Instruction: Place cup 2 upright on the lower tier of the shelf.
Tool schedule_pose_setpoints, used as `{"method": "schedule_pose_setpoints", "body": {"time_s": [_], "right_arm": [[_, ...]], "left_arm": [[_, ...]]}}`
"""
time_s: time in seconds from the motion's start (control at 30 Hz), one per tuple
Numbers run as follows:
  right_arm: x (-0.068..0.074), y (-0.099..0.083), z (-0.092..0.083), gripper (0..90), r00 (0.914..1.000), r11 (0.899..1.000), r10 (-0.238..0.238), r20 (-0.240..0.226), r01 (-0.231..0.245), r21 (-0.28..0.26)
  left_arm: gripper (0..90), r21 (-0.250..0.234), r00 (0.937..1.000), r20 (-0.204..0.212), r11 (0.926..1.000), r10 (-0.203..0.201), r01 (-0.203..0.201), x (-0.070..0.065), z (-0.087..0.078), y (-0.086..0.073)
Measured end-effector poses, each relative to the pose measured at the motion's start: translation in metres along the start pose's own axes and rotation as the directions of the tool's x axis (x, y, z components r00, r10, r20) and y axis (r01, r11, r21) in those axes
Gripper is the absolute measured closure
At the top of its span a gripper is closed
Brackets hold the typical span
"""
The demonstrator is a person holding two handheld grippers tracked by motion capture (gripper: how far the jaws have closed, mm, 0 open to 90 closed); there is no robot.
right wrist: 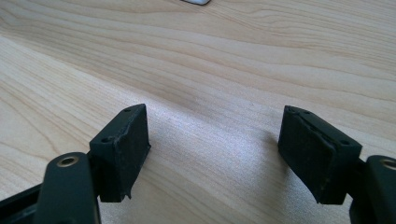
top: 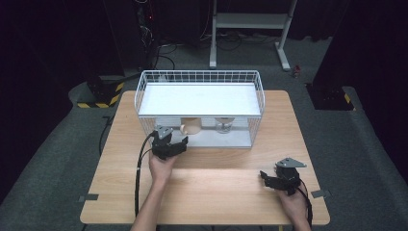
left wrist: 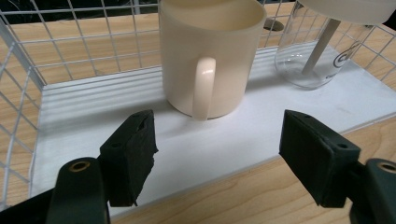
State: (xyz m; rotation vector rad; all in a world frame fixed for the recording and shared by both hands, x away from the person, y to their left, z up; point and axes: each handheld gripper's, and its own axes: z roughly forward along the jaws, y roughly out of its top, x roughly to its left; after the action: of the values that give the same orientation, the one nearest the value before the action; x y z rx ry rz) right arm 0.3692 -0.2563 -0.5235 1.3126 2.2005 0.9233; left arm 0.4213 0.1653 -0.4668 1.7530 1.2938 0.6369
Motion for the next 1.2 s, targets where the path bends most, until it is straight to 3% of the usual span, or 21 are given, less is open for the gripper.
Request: {"method": "schedule_pose_setpoints", "body": {"time_s": [1.2], "right_arm": [[0.000, 0.000, 0.000, 24.5, 1.0000, 1.000, -0.001, 0.000, 0.001, 0.000]], "left_arm": [[28.5, -0.041, 0.9987, 0.047, 0.9989, -0.021, 0.022, 0.002, -0.041, -0.015]]}}
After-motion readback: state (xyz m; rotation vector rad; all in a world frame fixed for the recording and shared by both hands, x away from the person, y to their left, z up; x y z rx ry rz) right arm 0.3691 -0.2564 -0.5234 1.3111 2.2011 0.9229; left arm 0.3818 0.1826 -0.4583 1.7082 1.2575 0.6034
